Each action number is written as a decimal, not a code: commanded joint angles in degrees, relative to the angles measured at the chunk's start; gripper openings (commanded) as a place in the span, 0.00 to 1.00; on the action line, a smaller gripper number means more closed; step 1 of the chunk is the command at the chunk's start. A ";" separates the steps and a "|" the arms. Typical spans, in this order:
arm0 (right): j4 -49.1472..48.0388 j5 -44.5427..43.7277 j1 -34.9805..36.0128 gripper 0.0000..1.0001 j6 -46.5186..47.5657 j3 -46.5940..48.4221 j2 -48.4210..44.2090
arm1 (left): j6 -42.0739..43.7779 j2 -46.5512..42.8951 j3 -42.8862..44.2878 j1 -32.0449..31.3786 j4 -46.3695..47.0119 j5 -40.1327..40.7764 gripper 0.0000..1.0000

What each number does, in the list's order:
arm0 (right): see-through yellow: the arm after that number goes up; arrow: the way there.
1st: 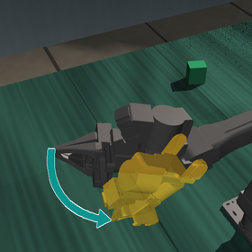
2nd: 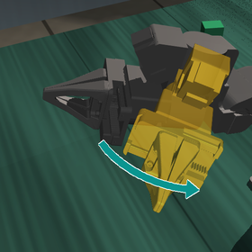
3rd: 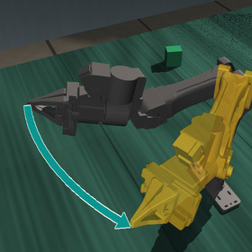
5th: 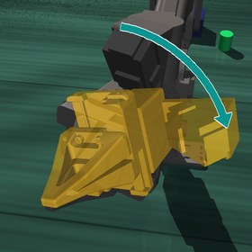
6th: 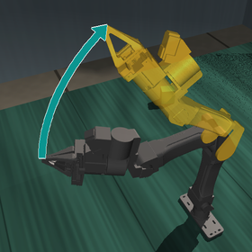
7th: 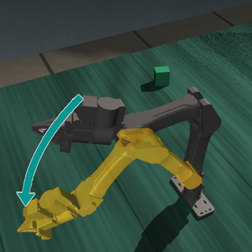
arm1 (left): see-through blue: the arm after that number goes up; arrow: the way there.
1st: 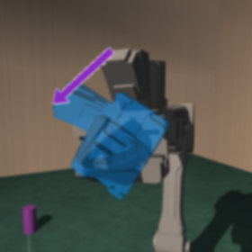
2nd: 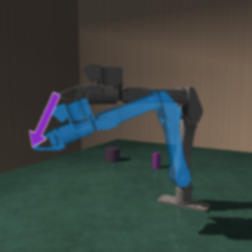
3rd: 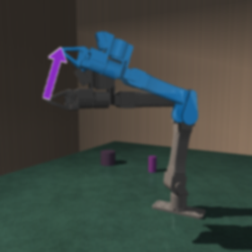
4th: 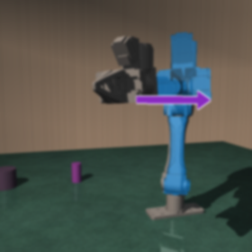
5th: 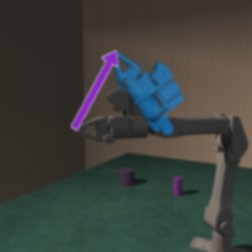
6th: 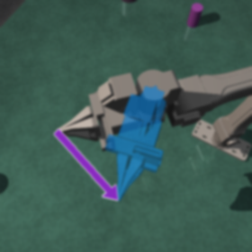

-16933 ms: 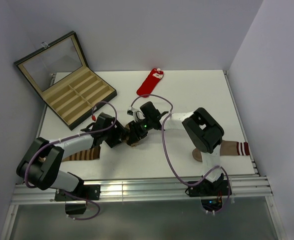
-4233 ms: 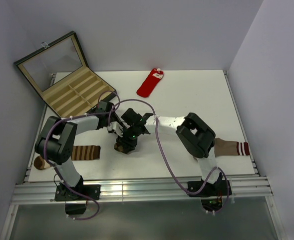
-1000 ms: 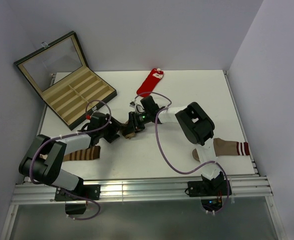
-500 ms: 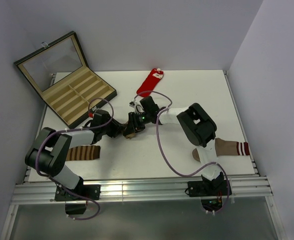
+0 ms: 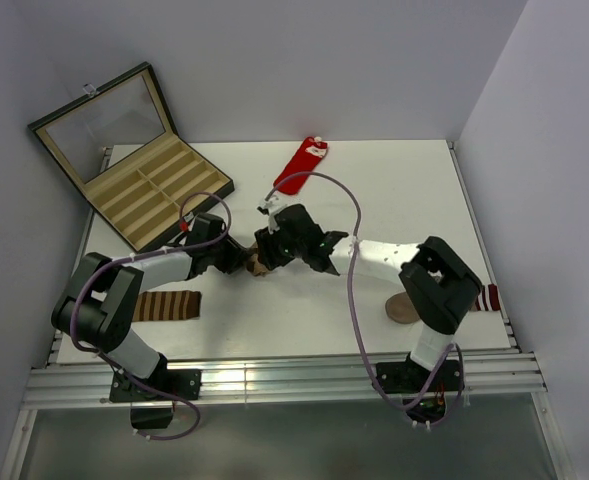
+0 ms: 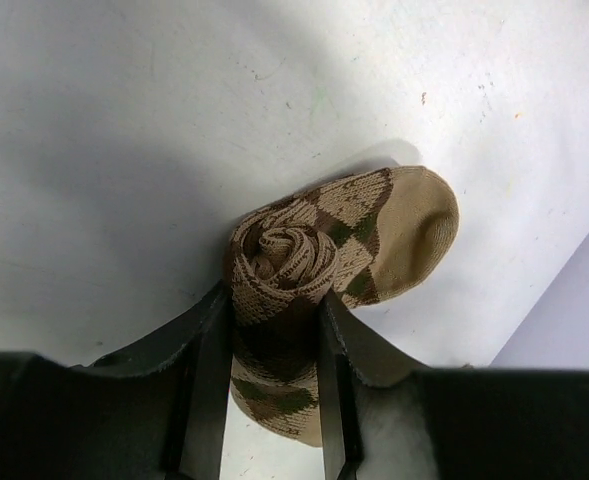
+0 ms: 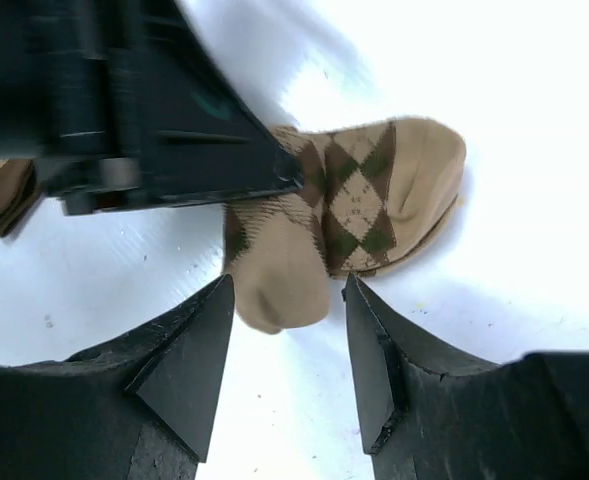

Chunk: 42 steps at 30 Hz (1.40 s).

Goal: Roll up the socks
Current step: Roll the sock at the center of the board.

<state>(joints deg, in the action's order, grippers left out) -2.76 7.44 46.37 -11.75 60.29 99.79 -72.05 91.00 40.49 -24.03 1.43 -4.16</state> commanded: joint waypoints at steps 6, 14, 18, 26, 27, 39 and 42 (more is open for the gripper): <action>-10.68 -12.63 7.68 0.57 10.51 -3.52 -2.24 | 3.67 2.51 0.55 -0.75 -11.27 5.83 0.28; -9.81 -12.63 10.32 0.58 14.38 -2.11 4.18 | 3.94 2.69 0.73 -0.84 -11.54 5.66 0.29; -7.35 -14.03 10.58 0.59 15.53 -0.79 8.05 | 4.02 2.87 0.99 -0.84 -11.45 5.40 0.29; -1.29 -16.23 10.58 0.60 16.41 1.31 13.58 | 4.37 2.78 1.08 -0.93 -11.10 4.69 0.29; -0.67 -16.41 10.58 0.60 16.41 2.10 14.20 | 4.38 2.78 1.17 -0.93 -11.01 4.69 0.29; 6.28 -13.25 8.48 0.16 15.62 4.75 20.10 | 5.52 1.99 1.61 -0.93 -9.61 3.64 0.39; 7.24 -6.95 6.03 0.00 15.00 4.40 18.69 | 6.04 1.11 1.79 -0.93 -9.87 3.55 0.49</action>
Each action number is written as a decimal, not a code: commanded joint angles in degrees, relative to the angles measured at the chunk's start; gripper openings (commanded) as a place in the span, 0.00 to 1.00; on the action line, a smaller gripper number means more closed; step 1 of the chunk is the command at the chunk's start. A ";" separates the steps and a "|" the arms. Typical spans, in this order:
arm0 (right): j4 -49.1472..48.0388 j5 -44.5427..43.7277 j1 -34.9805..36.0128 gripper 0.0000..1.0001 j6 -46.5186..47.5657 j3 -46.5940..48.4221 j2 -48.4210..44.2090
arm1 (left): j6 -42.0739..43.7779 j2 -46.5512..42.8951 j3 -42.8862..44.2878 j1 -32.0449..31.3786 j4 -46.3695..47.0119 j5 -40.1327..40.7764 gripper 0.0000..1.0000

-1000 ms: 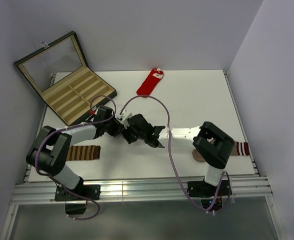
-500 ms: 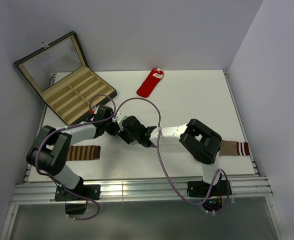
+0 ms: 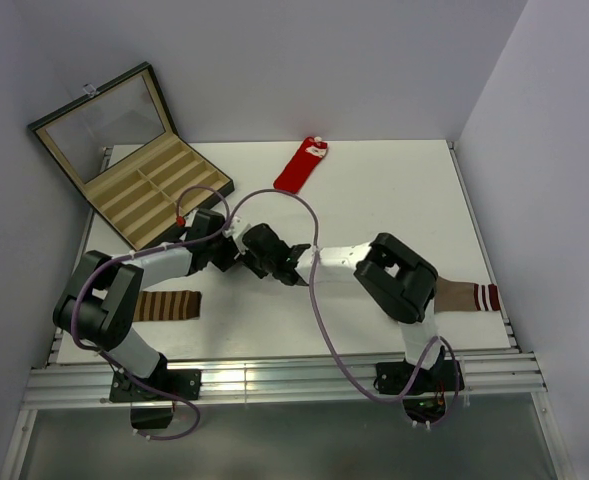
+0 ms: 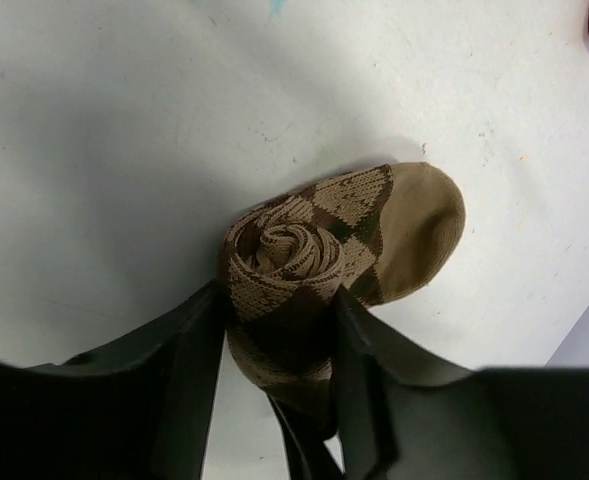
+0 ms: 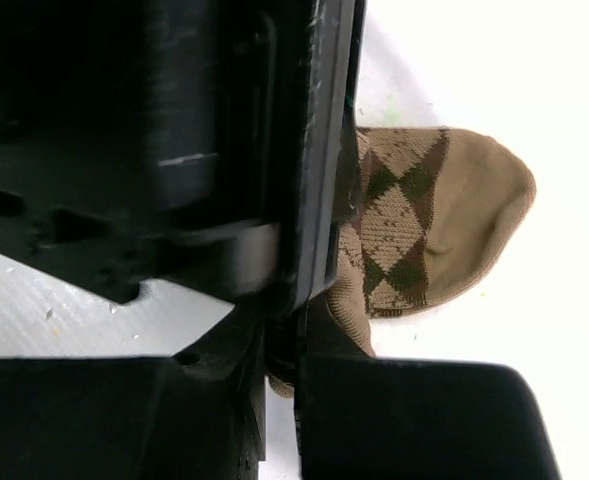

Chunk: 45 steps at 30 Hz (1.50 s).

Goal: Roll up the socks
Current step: Roll the sock at the center of the board.

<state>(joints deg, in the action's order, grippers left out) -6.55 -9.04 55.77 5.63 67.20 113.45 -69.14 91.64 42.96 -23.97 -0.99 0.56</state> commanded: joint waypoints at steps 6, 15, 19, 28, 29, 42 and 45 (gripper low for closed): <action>15.24 26.85 -8.56 0.00 -3.78 -1.11 1.95 | 3.40 -4.09 -1.30 -0.99 -7.44 -0.82 0.75; 20.87 47.08 -13.31 0.00 -9.22 4.42 4.50 | 1.30 -6.55 -3.05 -0.91 -7.27 0.92 0.78; 20.52 52.36 -15.25 0.00 -12.91 5.40 6.61 | -0.55 -7.35 -4.90 -0.82 -6.65 1.38 0.77; 19.21 56.76 -17.80 0.02 -20.30 8.04 10.48 | -0.99 -5.60 -6.84 -0.82 -4.98 -0.90 0.61; 18.85 56.50 -17.80 0.03 -20.39 8.12 10.39 | -0.82 -4.63 -6.92 -0.82 -4.90 -1.60 0.52; 6.73 30.16 -13.68 0.52 -13.11 -3.73 -8.49 | 3.05 0.74 -4.73 -0.91 -4.89 -5.13 0.15; 1.55 18.21 -9.81 0.55 -8.98 -8.21 -13.77 | 4.01 1.61 -3.85 -0.91 -5.24 -5.74 0.14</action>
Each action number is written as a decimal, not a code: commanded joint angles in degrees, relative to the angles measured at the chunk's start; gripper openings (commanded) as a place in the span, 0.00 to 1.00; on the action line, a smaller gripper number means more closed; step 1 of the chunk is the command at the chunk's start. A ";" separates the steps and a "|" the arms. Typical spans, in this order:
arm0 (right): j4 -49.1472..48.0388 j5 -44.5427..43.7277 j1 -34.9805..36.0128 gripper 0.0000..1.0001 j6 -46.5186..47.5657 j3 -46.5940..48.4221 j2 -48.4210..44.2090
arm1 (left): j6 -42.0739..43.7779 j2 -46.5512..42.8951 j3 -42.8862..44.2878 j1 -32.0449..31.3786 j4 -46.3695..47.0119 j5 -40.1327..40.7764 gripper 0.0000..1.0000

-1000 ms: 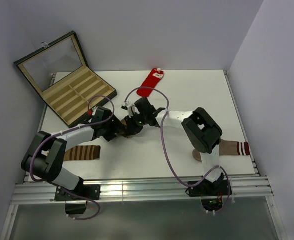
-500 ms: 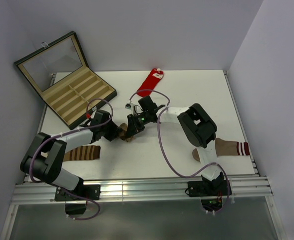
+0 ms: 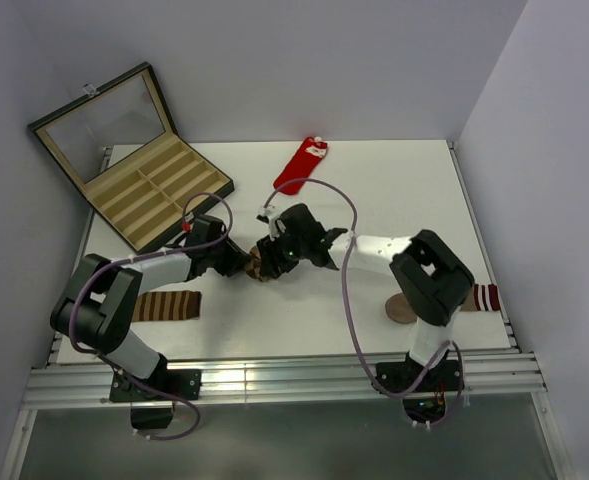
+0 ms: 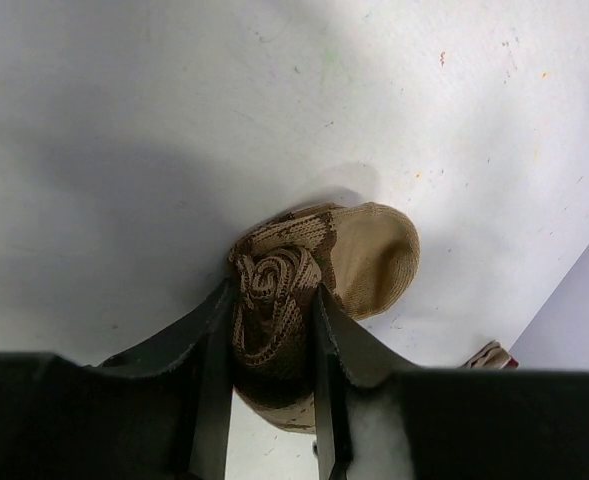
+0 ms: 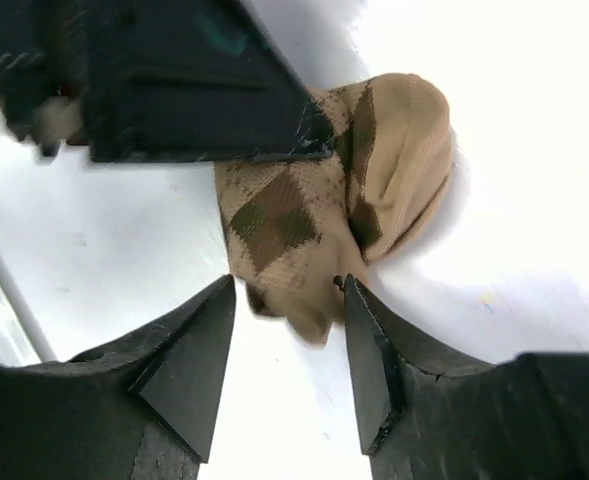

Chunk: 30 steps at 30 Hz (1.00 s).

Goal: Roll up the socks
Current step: Roll the sock at the center of the board.

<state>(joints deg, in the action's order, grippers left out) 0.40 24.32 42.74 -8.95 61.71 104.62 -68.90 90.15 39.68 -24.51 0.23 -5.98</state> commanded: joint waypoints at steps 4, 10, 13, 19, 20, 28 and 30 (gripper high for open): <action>-9.01 -26.23 9.01 0.57 11.67 -5.90 -8.37 | 4.57 4.33 0.74 -0.36 -7.17 0.35 0.15; -11.13 -34.50 15.34 0.59 16.77 -5.38 -6.81 | 5.18 5.03 1.54 -0.36 -7.52 -0.44 0.15; -11.74 -36.53 16.75 0.60 18.70 -4.15 -3.99 | 5.62 5.39 2.06 -0.45 -7.88 -0.53 0.15; -9.11 -36.71 17.38 0.60 20.20 -2.21 1.28 | 5.89 5.74 2.59 -0.54 -8.32 -0.53 0.15; -8.67 -36.45 17.46 0.60 20.20 -2.21 1.64 | 5.80 5.91 2.59 -0.54 -8.32 -0.61 0.15; -6.56 -36.10 17.81 0.55 21.08 -3.00 4.71 | 5.97 6.44 3.47 -0.54 -7.96 -1.40 0.22; -5.94 -35.05 17.73 0.52 21.17 -2.39 6.38 | 6.24 6.62 3.82 -0.62 -7.96 -1.58 0.25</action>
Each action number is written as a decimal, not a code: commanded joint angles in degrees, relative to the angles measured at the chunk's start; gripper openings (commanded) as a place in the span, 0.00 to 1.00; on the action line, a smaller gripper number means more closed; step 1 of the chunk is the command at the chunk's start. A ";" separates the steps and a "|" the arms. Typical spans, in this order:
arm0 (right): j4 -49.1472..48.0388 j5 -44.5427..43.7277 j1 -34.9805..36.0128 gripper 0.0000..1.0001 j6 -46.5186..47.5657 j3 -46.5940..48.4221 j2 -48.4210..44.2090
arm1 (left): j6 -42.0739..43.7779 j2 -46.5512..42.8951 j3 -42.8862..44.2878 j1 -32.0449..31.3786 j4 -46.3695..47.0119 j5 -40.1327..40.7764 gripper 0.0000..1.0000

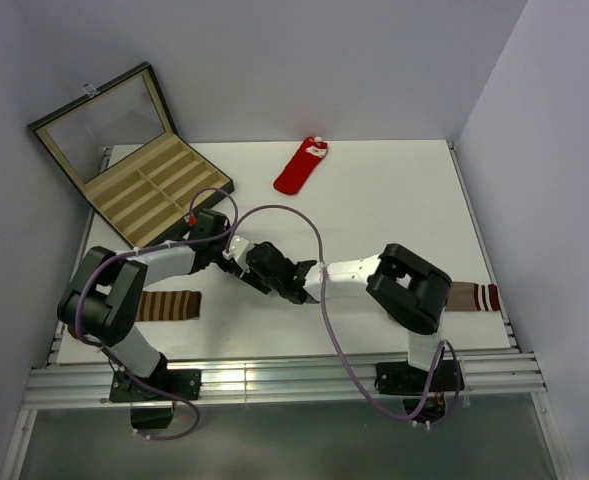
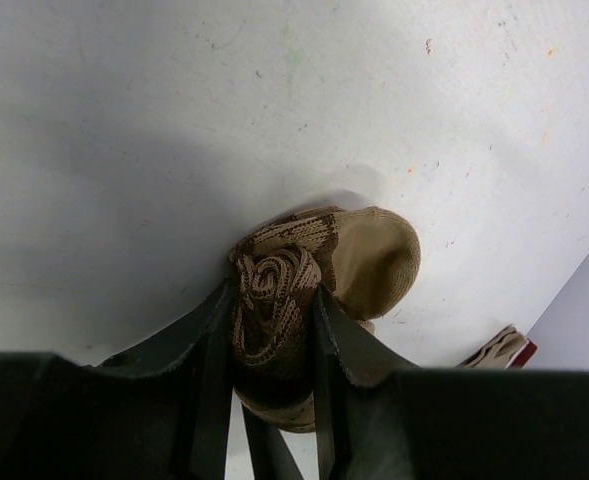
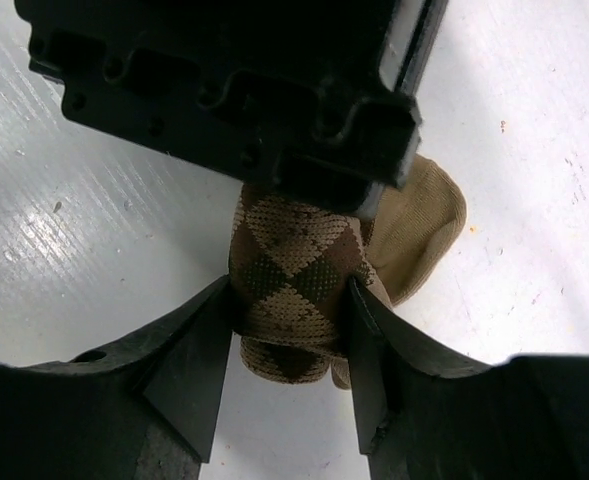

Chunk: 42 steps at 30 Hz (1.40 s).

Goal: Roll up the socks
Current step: Roll the sock at the center of the board.

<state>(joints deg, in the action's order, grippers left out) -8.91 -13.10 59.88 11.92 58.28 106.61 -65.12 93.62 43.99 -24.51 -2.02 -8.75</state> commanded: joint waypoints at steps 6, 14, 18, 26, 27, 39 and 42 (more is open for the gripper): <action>6.70 8.59 -0.11 0.20 -0.23 3.06 8.09 | 2.98 3.14 -0.13 -0.71 -5.36 0.76 0.37; 11.89 31.62 -10.30 0.00 -7.52 3.68 4.22 | 3.77 1.04 0.22 -0.80 -5.01 1.54 0.61; 13.91 41.57 -14.69 0.00 -11.04 4.82 4.31 | 2.99 -1.85 -0.30 -0.71 -4.83 2.78 0.74; 17.25 56.25 -19.88 0.00 -17.98 8.95 10.63 | -1.85 -10.47 -4.34 -0.19 -3.60 7.70 0.83; 17.52 57.91 -20.76 0.00 -19.29 9.74 11.16 | -2.37 -12.05 -5.22 -0.10 -3.60 8.13 0.84; 16.91 65.31 -22.70 0.00 -29.40 13.35 18.02 | -7.65 -22.43 -16.74 -1.94 5.97 8.49 0.86; 16.03 66.63 -23.05 0.00 -32.04 13.70 19.25 | -7.91 -21.73 -18.06 -2.47 8.25 10.60 0.86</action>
<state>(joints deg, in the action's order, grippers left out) 1.23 55.13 36.67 -16.73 72.73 121.80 -71.75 72.53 26.85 -26.28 0.69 -0.45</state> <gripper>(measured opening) 0.423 0.859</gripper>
